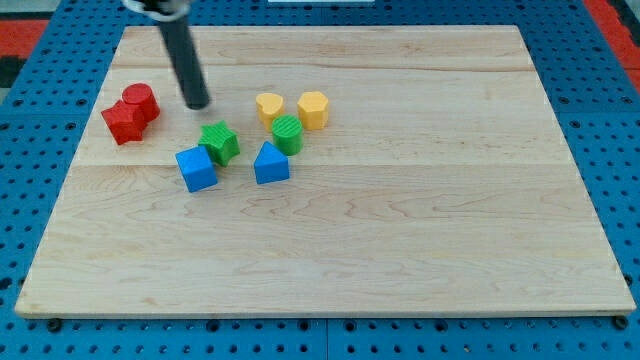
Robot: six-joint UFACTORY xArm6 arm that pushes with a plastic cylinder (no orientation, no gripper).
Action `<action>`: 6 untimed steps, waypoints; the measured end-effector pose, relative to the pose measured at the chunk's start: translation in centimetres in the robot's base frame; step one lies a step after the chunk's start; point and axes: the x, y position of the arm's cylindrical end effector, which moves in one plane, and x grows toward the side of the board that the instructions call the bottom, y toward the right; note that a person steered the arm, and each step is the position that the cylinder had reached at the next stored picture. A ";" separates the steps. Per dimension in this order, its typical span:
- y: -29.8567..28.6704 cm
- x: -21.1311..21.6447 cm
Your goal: Push the yellow hexagon towards right
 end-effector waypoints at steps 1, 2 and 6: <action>4.2 2.4; 9.0 1.3; 8.7 4.9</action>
